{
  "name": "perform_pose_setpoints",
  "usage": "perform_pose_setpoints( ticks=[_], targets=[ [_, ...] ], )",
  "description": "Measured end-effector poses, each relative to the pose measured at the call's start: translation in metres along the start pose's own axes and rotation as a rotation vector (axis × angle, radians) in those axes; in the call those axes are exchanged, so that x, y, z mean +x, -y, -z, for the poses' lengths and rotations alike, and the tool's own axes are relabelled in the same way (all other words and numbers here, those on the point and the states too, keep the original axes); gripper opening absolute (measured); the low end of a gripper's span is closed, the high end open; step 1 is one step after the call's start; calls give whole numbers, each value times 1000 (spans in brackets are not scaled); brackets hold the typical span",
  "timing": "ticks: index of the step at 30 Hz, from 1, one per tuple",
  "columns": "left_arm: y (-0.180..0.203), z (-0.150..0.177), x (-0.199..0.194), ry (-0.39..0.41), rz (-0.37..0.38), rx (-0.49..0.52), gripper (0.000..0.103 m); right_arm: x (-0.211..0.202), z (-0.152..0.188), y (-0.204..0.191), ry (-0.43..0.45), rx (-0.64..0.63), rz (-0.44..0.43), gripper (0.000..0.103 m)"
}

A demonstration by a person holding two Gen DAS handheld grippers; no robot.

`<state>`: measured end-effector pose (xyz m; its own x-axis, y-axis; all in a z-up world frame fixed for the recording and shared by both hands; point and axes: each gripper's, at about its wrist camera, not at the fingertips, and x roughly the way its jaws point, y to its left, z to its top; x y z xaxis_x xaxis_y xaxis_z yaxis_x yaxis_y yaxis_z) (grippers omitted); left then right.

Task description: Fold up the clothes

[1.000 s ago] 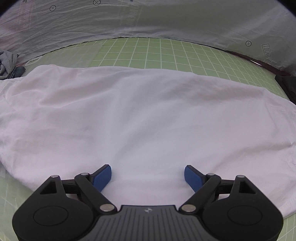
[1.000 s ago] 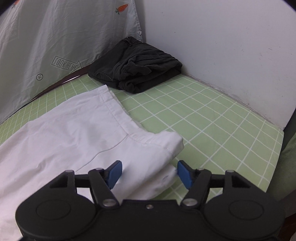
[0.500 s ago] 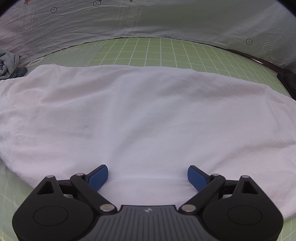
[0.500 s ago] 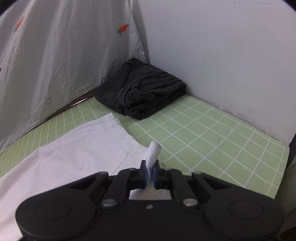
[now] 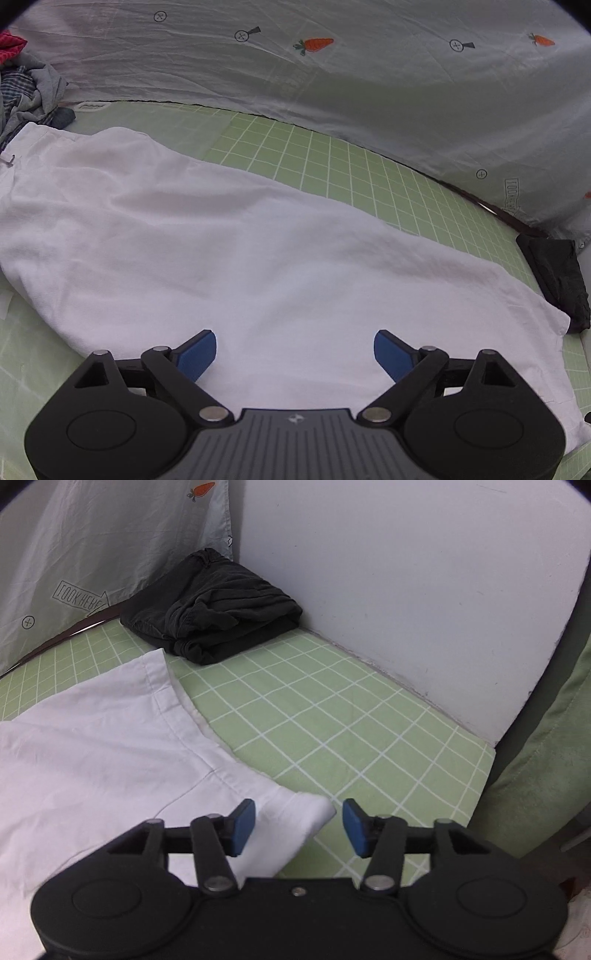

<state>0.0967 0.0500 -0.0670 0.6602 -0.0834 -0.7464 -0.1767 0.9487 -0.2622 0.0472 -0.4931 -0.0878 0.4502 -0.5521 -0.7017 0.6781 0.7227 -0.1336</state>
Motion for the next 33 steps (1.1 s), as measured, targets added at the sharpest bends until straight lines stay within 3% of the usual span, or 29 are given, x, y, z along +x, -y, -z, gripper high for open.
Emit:
perform_pose_setpoints(
  ticks=[1,7,14,19,22,26,33],
  targets=[
    [-7,-4,-6,20,-22,-10,92,-4,-2,-6,19,-5,11,79],
    [-72,-22,-35,106,-124,-166,93,-27,-6,-63,52,-39,-114,89],
    [-150,-36,-60,176,-248,-353,93,-45,26,-156,-63,-89,-306,92],
    [-199,-46,-57,176,-287,-459,93,-51,53,-194,-129,-123,-349,97],
    [-226,-52,-49,169,-315,-503,93,-51,67,-202,-132,-105,-326,103],
    [-259,-60,-31,149,-291,-550,93,-56,80,-203,-80,-93,-299,103],
    [-293,-72,6,97,-155,-637,93,-64,96,-206,8,-63,-255,103]
  ],
)
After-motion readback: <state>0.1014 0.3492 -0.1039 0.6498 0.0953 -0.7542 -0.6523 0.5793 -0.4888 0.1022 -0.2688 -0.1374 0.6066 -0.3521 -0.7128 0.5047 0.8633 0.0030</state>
